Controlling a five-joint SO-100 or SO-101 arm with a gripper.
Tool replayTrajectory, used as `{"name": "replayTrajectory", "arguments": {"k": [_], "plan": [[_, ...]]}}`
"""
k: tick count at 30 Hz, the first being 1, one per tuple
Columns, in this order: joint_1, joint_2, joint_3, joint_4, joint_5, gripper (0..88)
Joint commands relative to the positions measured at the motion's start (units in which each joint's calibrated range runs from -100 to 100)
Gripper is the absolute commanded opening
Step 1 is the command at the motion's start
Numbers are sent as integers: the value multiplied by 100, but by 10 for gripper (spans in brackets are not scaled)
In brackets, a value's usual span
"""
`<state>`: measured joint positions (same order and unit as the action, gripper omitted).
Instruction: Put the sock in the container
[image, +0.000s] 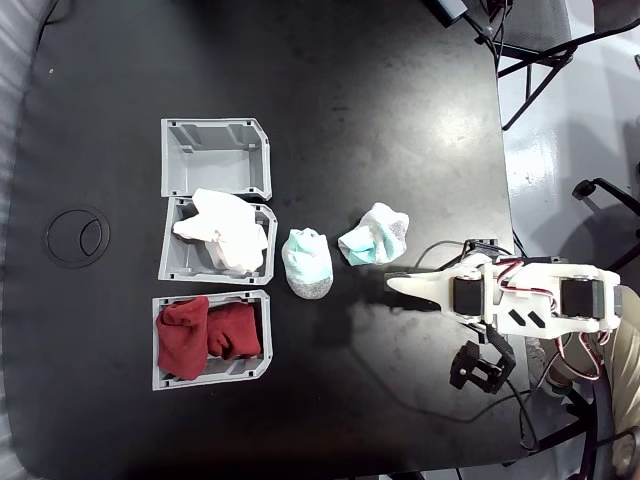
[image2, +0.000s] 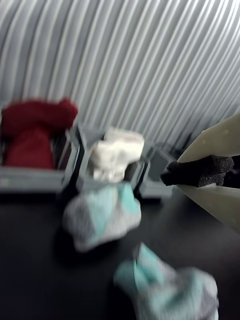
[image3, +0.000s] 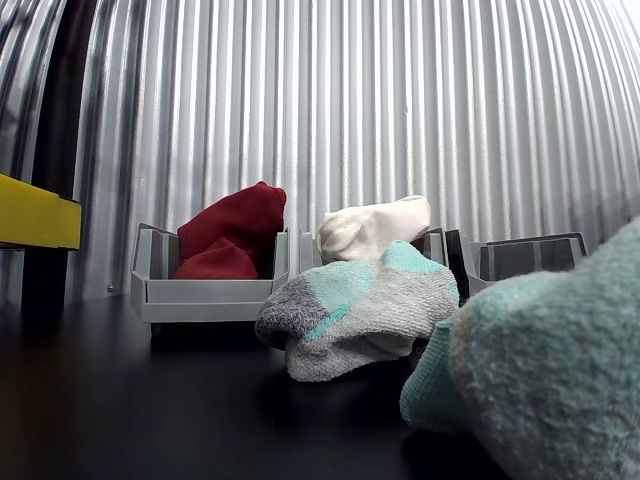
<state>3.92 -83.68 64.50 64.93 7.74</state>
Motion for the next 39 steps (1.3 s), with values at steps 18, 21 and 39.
{"name": "replayTrajectory", "arguments": {"k": [18,21,39], "plan": [[1375,2634,-679,467,30,13],[1682,3345,-1248,774,30,13],[3178,5478,-2447,1347,534,18]]}}
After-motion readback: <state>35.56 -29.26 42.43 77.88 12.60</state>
